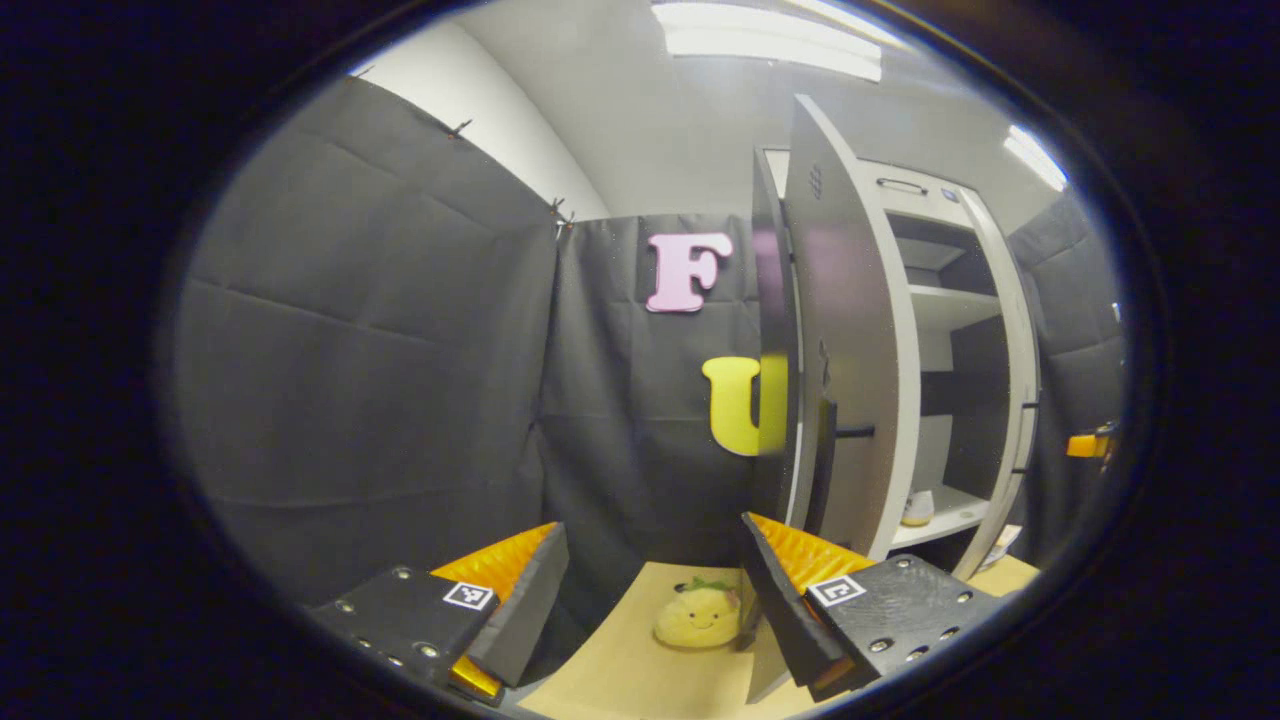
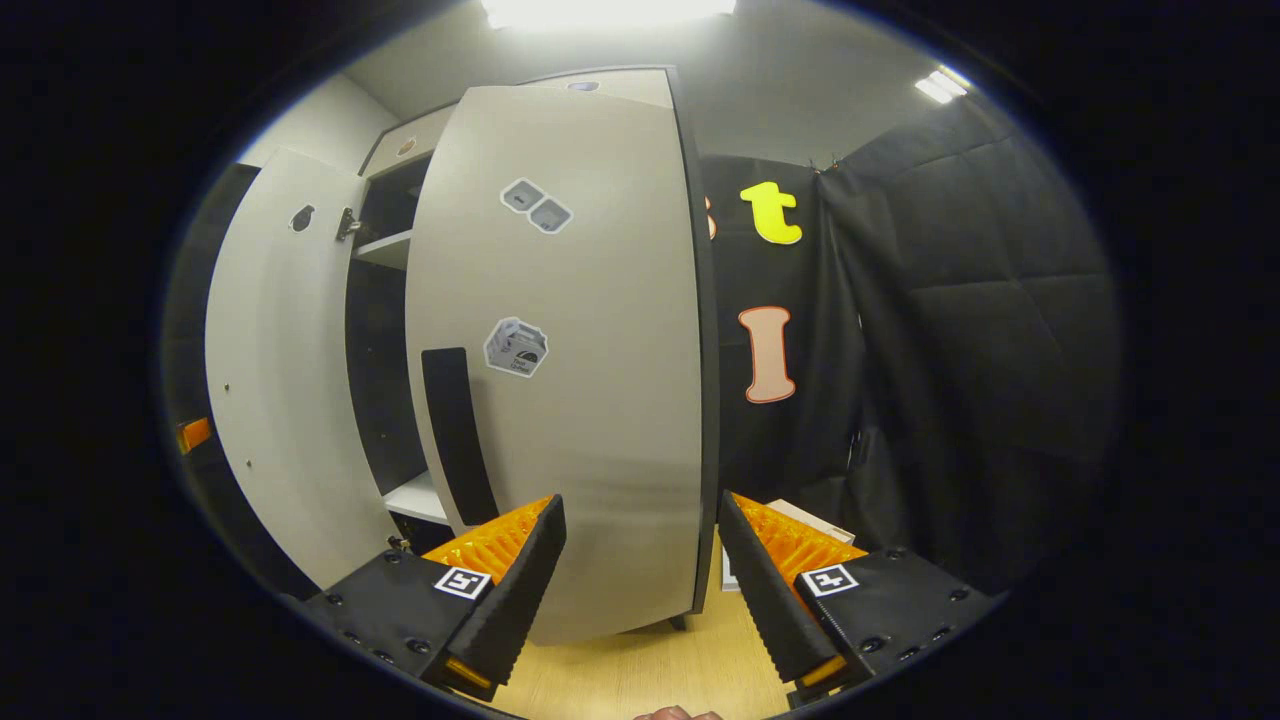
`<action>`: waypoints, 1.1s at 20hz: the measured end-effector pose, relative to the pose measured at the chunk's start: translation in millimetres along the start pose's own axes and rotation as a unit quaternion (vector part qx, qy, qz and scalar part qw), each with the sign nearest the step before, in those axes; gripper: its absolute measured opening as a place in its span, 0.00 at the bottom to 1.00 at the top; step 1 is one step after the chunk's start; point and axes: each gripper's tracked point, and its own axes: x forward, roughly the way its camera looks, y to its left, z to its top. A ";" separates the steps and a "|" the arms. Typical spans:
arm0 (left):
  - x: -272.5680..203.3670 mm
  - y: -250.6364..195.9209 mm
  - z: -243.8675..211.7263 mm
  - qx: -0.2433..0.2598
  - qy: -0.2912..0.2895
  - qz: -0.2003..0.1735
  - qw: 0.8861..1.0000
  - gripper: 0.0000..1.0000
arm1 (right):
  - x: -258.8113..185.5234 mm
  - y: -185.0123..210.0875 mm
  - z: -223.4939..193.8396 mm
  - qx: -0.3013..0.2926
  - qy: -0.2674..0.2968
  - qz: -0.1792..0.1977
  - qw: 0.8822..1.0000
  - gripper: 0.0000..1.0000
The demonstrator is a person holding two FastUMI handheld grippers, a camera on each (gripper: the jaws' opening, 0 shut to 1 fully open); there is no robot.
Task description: Grab one shoe with the right hand and put it into the shoe cabinet, grab the other shoe with the left hand and put it into the shoe cabinet; then close the right door with the right hand and the left door with the left hand.
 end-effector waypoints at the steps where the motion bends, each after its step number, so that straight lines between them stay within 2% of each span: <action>1: 8.8 -5.5 2.3 -0.001 -0.003 -0.018 1.000 1.00 | -0.8 0.4 -1.5 0.003 0.003 0.001 1.000 0.96; 4: 27.8 -13.5 10.9 -0.018 -0.022 -0.057 0.998 1.00 | -3.7 -5.3 -4.7 0.010 0.003 -0.010 1.000 0.96; 5: 33.8 -13.8 10.7 -0.019 -0.022 -0.062 0.998 1.00 | -4.6 -8.1 -8.1 0.012 0.005 -0.015 1.000 0.92; 6: 39.7 -12.2 9.4 -0.014 -0.019 -0.062 0.998 1.00 | -5.2 -10.3 -12.7 0.014 0.011 -0.019 1.000 0.96; 11: 47.3 -19.4 7.3 -0.006 -0.006 -0.076 0.997 1.00 | -6.9 -12.7 -26.3 0.033 0.029 -0.026 0.999 0.92; 12: 48.3 -20.3 8.4 -0.003 -0.008 -0.080 0.997 0.97 | -6.8 -10.8 -28.8 0.036 0.032 -0.025 0.999 0.97; 13: 50.4 -23.9 8.0 -0.001 -0.007 -0.087 0.996 0.97 | -7.4 -10.4 -30.0 0.037 0.033 -0.025 0.998 0.93; 14: 52.1 -26.1 7.9 0.001 -0.005 -0.093 0.996 0.97 | -7.8 -10.9 -30.6 0.037 0.033 -0.025 0.998 0.97; 15: 53.3 -25.3 8.4 0.008 -0.005 -0.096 0.995 0.97 | -8.4 -12.3 -31.6 0.035 0.032 -0.026 0.999 0.97; 16: 54.7 -26.3 9.2 0.013 -0.004 -0.099 0.995 0.93 | -9.3 -13.2 -31.7 0.033 0.030 -0.029 0.999 0.97; 19: 56.2 -32.4 5.8 0.001 0.011 -0.115 0.993 0.99 | -9.8 -15.9 -35.3 0.035 0.031 -0.035 0.998 0.97; 22: 58.8 -32.5 6.8 -0.005 0.011 -0.115 0.993 0.99 | -13.6 -23.6 -39.7 0.045 0.031 -0.044 0.998 0.97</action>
